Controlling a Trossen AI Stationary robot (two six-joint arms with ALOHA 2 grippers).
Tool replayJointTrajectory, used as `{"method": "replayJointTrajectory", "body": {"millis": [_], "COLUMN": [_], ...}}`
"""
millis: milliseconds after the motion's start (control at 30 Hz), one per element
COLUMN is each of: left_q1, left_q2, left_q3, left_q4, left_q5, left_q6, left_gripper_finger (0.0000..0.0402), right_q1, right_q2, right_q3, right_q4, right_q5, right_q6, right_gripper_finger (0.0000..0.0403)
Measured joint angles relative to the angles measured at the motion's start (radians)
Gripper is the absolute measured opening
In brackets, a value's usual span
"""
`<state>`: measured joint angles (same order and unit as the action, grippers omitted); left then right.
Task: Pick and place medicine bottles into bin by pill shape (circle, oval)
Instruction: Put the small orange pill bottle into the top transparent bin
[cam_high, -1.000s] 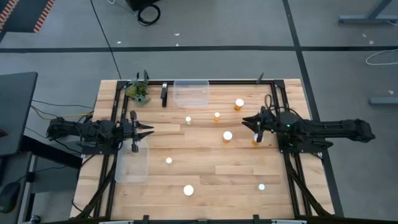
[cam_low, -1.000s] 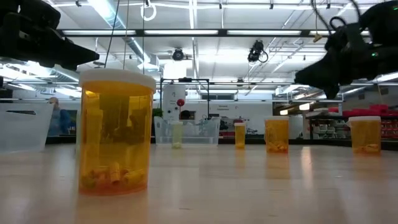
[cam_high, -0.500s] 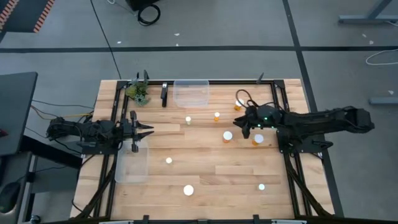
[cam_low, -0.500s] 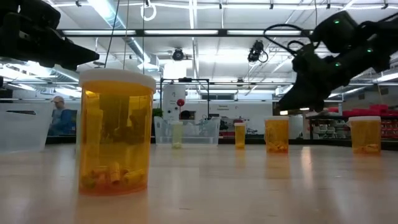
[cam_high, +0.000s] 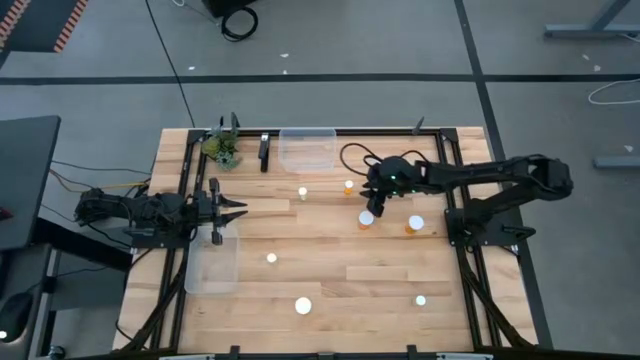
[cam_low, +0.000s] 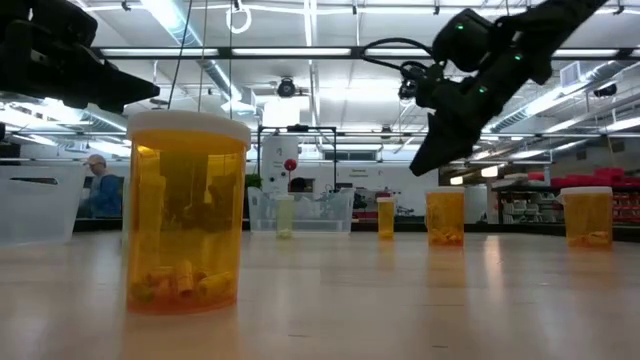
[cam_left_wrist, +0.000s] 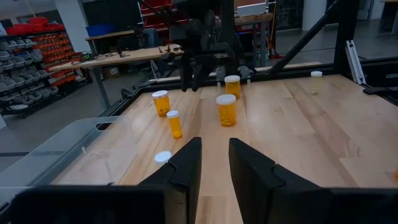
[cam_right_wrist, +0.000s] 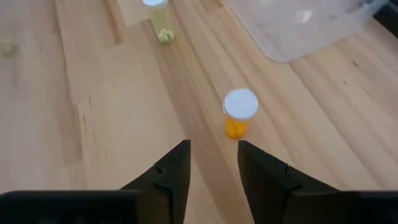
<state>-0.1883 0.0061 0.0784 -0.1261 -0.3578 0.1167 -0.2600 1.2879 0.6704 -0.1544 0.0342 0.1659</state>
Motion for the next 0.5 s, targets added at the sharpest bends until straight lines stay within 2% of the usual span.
{"method": "replayJointTrajectory", "body": {"millis": [200, 500], "left_q1": [0.000, 0.000], "left_q2": [0.000, 0.000], "left_q3": [0.000, 0.000], "left_q4": [0.000, 0.000], "left_q5": [0.000, 0.000], "left_q6": [0.000, 0.000], "left_gripper_finger": [0.0082, 0.0086], "right_q1": [0.000, 0.000], "right_q2": [0.112, 0.302], "right_q3": [0.145, 0.387], "right_q4": [-0.130, -0.395], "right_q5": [-0.001, 0.055], "right_q6": [-0.043, -0.140], "right_gripper_finger": [0.0178, 0.0204]}}
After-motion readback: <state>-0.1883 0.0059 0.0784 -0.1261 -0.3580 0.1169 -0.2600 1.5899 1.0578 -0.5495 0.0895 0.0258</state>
